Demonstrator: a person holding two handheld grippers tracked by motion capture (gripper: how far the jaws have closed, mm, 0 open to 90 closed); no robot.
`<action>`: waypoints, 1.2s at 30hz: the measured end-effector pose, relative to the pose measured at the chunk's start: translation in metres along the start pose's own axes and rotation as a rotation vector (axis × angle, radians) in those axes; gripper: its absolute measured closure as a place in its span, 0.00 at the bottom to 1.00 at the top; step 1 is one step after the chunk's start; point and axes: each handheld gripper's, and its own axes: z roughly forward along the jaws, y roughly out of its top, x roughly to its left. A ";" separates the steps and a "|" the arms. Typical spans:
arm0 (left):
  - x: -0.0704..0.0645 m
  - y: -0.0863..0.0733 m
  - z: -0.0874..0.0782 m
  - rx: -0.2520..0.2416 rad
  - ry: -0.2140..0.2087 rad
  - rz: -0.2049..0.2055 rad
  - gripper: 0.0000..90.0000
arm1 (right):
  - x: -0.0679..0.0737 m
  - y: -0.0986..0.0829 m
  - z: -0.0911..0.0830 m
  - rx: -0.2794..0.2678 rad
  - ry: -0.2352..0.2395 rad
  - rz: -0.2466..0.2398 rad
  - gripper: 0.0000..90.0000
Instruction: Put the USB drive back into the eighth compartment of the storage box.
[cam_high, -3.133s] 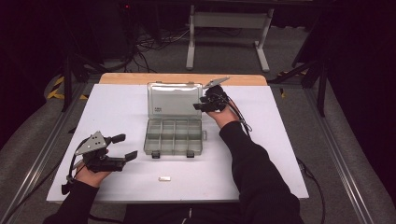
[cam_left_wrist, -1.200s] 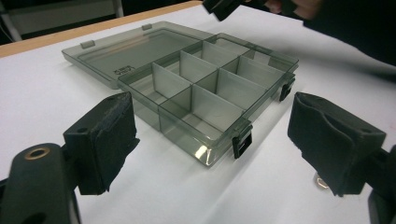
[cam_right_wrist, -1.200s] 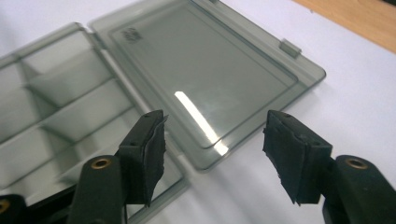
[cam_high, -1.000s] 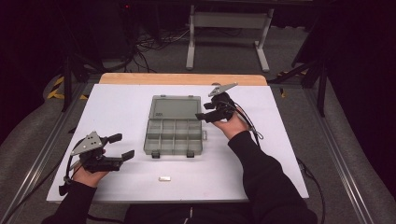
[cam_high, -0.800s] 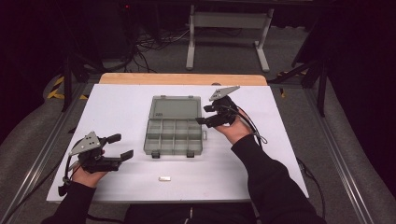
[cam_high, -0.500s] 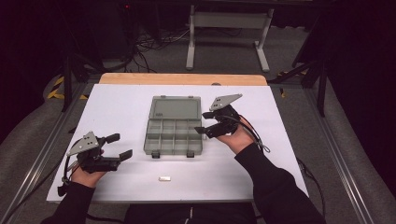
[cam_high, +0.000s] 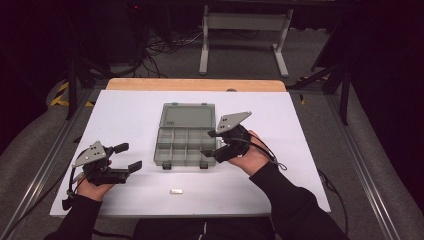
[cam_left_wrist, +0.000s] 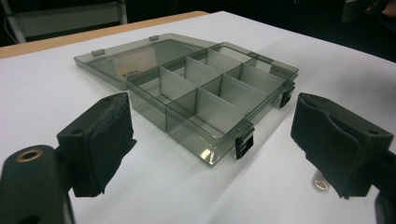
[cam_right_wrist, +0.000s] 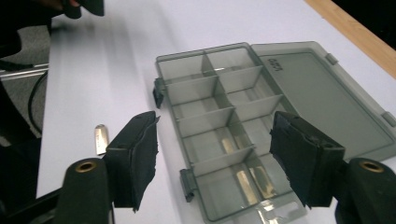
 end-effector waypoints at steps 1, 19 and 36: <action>0.000 0.000 0.000 0.000 0.001 0.000 0.15 | 0.002 0.001 0.001 0.006 0.007 -0.007 0.36; 0.000 0.000 0.000 0.008 0.001 0.002 0.15 | 0.034 0.008 0.033 0.151 0.147 -0.091 0.35; 0.001 0.000 0.000 0.015 0.002 -0.001 0.15 | 0.052 0.003 0.068 0.264 0.197 -0.110 0.36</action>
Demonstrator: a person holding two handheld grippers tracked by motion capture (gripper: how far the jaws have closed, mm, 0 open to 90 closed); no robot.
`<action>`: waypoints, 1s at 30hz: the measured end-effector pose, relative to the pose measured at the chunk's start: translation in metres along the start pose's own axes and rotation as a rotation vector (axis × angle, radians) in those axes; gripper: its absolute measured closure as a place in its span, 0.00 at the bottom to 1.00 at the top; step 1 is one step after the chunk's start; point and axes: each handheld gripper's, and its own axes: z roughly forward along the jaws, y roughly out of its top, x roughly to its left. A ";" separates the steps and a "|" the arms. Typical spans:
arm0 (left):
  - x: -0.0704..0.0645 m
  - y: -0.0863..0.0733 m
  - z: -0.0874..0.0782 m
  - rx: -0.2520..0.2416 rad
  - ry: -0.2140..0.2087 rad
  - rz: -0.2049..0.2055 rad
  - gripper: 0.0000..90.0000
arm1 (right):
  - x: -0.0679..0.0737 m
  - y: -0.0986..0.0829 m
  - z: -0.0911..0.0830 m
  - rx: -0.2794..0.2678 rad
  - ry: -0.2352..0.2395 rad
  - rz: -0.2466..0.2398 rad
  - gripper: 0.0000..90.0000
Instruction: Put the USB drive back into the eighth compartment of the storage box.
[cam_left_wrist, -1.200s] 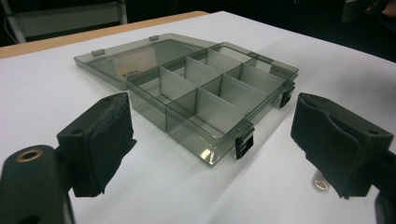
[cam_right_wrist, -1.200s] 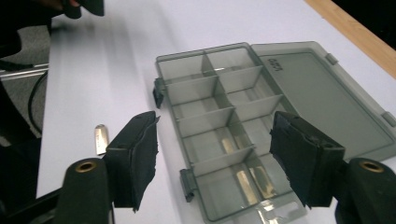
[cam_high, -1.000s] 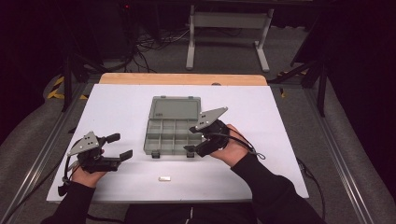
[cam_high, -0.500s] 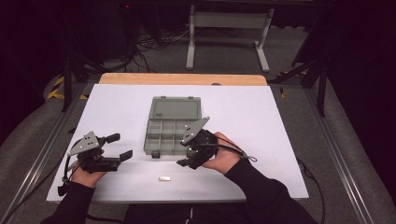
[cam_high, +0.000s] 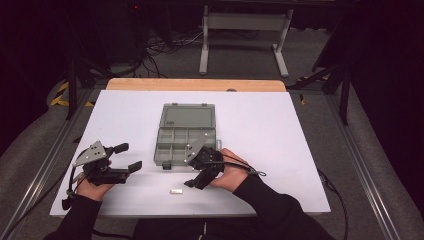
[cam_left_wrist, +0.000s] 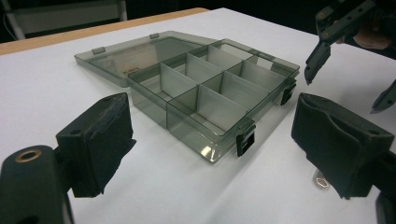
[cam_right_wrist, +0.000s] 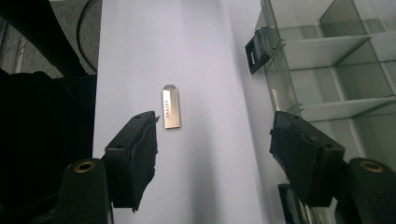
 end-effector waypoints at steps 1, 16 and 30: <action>0.000 0.000 0.000 0.000 -0.001 0.000 0.15 | 0.000 0.000 0.002 0.003 0.005 -0.004 0.36; 0.000 0.000 0.000 -0.002 -0.002 0.000 0.15 | 0.004 0.003 0.028 0.068 0.045 0.007 0.37; 0.000 0.000 0.000 0.003 -0.004 0.001 0.15 | 0.012 0.007 0.049 0.129 0.068 0.007 0.39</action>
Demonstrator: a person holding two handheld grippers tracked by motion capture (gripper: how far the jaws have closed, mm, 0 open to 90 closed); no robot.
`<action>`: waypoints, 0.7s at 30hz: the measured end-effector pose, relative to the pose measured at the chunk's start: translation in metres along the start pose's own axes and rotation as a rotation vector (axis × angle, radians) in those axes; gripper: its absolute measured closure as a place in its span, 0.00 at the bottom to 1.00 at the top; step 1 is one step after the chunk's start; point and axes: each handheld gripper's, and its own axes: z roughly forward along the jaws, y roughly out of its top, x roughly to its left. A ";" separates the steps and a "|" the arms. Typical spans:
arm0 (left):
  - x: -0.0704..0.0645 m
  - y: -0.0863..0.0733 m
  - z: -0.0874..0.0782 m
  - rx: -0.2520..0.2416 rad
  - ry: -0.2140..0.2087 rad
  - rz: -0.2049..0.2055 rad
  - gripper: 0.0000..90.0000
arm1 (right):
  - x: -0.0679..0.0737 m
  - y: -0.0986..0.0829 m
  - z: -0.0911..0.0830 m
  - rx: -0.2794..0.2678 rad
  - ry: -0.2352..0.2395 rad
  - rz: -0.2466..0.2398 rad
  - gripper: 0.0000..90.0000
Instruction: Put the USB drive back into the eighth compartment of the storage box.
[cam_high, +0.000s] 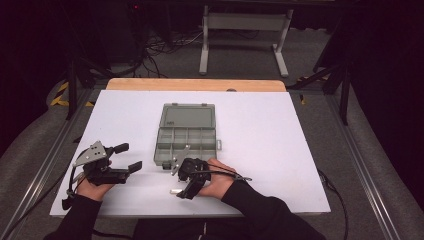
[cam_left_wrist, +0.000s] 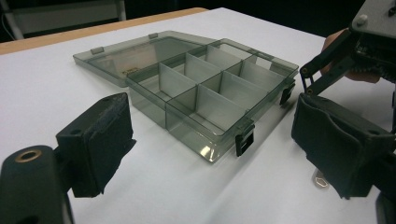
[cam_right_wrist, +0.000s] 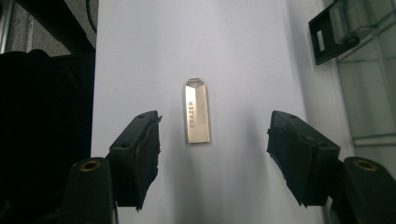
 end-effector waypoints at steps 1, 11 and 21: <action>0.000 0.000 0.000 0.000 0.001 0.000 0.15 | 0.001 0.001 0.002 0.002 0.002 -0.001 0.39; 0.000 0.000 0.000 0.000 0.000 0.000 0.15 | 0.009 0.005 0.010 0.017 -0.020 -0.036 0.54; -0.001 0.000 0.000 -0.001 -0.002 -0.001 0.15 | 0.013 0.008 0.012 0.005 -0.041 -0.059 0.77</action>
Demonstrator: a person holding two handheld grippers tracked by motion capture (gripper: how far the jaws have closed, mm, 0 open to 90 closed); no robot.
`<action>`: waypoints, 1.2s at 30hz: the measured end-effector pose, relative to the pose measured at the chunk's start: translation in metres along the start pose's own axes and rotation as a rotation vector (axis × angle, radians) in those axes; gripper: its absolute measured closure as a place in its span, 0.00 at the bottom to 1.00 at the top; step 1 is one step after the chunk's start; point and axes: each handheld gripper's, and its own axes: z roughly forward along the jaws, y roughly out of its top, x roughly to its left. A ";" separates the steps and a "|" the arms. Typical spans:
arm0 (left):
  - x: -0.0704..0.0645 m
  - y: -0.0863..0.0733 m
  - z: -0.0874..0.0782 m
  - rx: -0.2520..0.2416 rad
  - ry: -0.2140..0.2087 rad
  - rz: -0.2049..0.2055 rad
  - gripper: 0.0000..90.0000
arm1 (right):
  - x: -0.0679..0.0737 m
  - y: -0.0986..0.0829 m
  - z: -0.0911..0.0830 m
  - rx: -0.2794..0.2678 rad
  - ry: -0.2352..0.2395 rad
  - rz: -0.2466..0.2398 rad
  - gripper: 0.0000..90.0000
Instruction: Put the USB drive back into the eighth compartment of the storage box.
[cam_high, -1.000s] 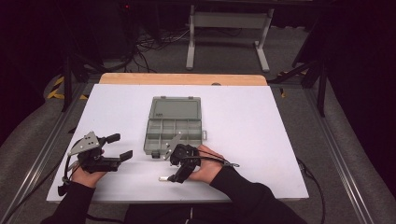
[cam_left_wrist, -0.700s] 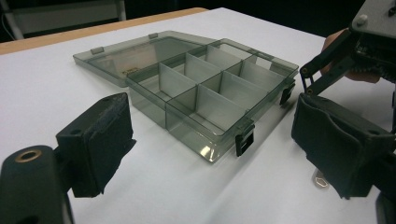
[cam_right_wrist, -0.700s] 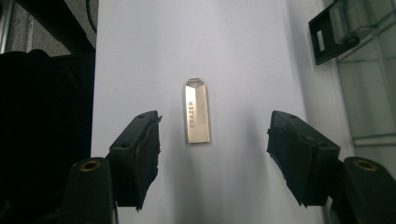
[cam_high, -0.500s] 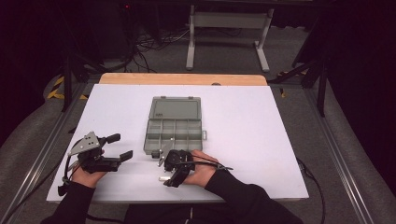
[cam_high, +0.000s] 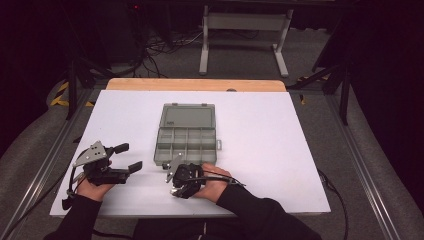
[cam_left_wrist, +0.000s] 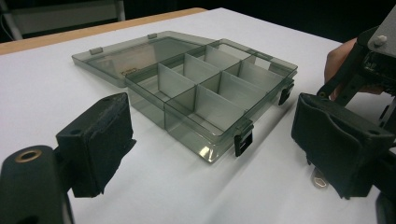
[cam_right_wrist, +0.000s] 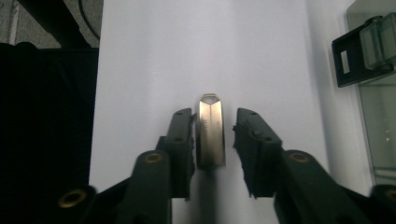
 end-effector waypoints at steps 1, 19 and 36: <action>0.000 0.000 0.000 0.000 0.000 0.000 0.15 | 0.000 0.000 0.000 0.004 -0.002 -0.004 0.80; 0.000 0.000 0.000 0.000 0.000 0.002 0.15 | 0.001 0.000 -0.006 -0.012 -0.004 -0.008 0.88; 0.000 0.000 0.001 0.001 -0.003 -0.002 0.15 | -0.012 -0.005 -0.045 -0.080 -0.049 0.009 0.88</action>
